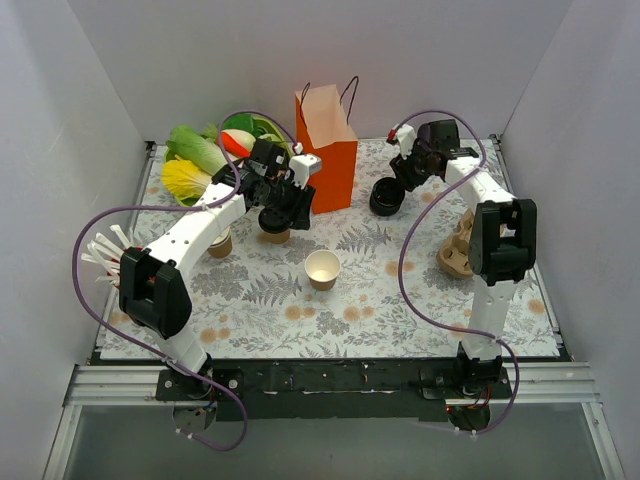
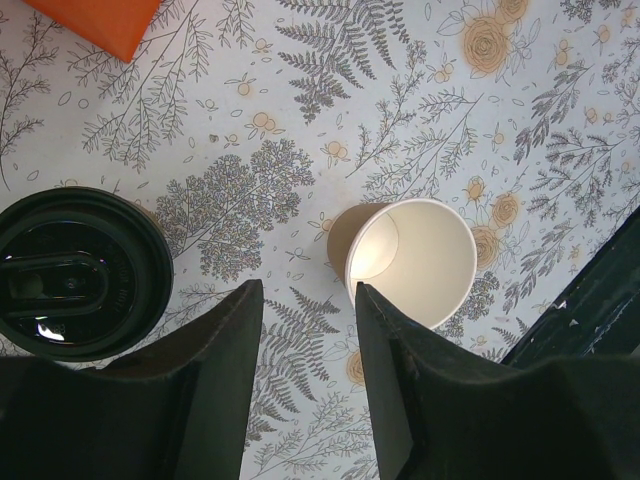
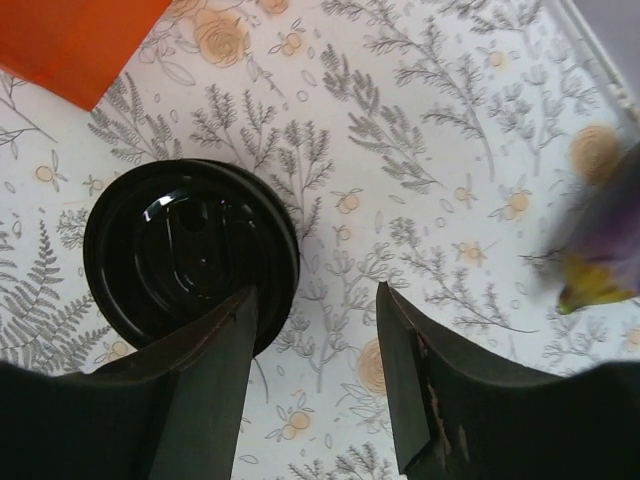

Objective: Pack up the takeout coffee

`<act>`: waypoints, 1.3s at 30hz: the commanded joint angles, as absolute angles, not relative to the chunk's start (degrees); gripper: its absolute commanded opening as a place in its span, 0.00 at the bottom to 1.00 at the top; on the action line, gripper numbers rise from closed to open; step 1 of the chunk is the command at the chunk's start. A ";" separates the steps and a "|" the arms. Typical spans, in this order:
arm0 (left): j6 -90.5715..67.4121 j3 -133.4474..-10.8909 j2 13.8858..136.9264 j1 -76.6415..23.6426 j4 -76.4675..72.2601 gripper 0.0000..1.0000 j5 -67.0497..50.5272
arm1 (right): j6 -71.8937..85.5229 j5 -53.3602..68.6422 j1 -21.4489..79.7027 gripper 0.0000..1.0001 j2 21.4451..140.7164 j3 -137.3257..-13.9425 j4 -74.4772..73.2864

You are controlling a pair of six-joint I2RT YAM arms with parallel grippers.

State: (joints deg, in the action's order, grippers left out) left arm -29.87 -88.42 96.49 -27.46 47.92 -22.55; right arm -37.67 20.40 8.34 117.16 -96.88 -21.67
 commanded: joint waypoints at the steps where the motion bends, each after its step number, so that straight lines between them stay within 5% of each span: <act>1: -29.79 -87.72 92.81 -27.07 47.64 0.42 -23.38 | -36.57 25.04 7.91 0.59 117.86 -100.02 -25.75; 12: -29.79 -88.24 93.34 -27.07 47.90 0.42 -23.20 | -35.25 25.14 7.74 0.48 120.49 -100.81 -26.10; 28: -29.27 -90.00 94.57 -26.98 47.81 0.42 -24.43 | -35.07 24.96 7.82 0.01 117.96 -100.82 -24.79; 39: -20.16 -81.83 84.56 -27.07 29.65 0.47 -43.65 | -32.44 33.04 7.82 0.01 105.39 -95.45 -29.34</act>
State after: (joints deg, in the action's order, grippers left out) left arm -28.03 -85.03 93.12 -27.16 40.14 -31.29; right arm -34.13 26.70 7.94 111.13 -95.92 -26.02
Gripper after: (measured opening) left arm 0.451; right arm 0.044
